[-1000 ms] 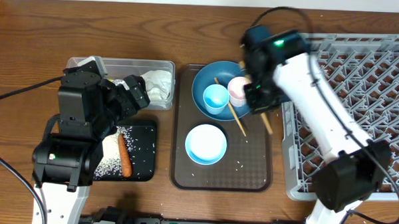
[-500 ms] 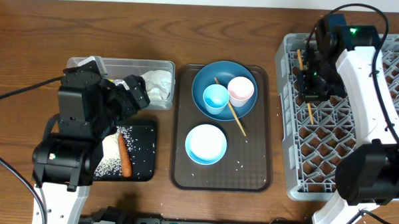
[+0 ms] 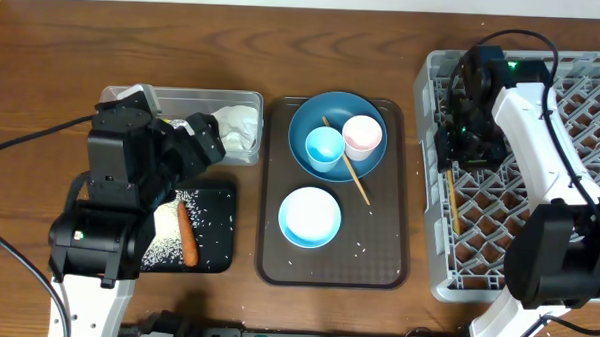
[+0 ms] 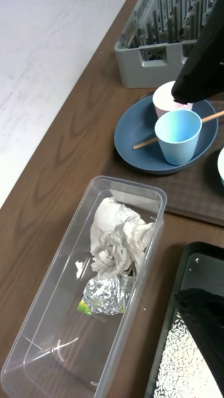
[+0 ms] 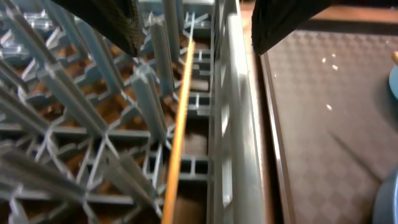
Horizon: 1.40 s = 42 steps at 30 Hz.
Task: Sort waste into correct bins and load items into the dishwasher rack
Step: 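Carry the chopstick right and insert it upright into the rack, then return the right gripper to the plate and grasp the other chopstick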
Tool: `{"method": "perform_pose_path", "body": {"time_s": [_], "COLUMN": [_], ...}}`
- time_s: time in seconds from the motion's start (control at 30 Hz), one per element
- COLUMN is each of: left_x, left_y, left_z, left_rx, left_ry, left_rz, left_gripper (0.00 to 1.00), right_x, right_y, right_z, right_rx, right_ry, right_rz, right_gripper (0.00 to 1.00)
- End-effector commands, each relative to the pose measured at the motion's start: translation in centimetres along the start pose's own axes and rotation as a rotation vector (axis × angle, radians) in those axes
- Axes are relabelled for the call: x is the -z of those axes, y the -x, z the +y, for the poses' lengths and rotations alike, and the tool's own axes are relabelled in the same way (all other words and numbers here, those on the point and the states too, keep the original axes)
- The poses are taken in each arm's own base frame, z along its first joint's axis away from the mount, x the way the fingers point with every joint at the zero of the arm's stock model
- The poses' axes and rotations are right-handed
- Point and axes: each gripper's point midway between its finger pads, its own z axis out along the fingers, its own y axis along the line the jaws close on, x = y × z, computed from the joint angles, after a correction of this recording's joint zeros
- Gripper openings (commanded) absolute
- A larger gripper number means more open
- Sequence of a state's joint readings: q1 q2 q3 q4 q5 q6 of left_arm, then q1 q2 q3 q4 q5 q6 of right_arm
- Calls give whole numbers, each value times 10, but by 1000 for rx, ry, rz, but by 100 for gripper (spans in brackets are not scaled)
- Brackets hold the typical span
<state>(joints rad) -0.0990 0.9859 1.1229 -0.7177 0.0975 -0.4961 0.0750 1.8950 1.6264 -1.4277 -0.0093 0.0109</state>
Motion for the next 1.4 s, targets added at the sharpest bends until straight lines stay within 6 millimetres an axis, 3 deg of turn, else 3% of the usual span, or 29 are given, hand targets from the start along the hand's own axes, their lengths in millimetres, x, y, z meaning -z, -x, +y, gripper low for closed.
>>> {"method": "perform_pose_path", "body": {"time_s": [0.0,0.13,0.23,0.33,0.53,0.83,1.13,1.23,1.37], "left_x": [2,2,2,2,2,2,2,2,2], "left_y": [6,6,6,6,6,6,6,6,6], "left_z": [1,1,1,1,1,1,1,1,1], "left_rx": [-7,-7,-7,-7,-7,-7,-7,-7,-7], "left_ry": [8,8,8,8,8,8,8,8,8], "left_rz": [-19,-18,-19,-19,-19,-18,-19,-19,-18], "left_gripper": [98,98,98,98,98,98,98,98,98], "right_x": [32,55,58,51,21,-36,-59,-63,-63], "right_y": [6,2,-2,-3,-11,-22,-28,-26,-26], "right_z": [9,40,74,101,151,154,165,166,166], "right_rx": [-9,53,96,133,252,300,302,303,300], "right_ry": [29,85,138,134,125,18,100,102,103], "right_rz": [-72,-87,-84,-90,-98,-76,-60,-69,-70], "right_gripper": [55,53,52,45,43,43,33,24,1]}}
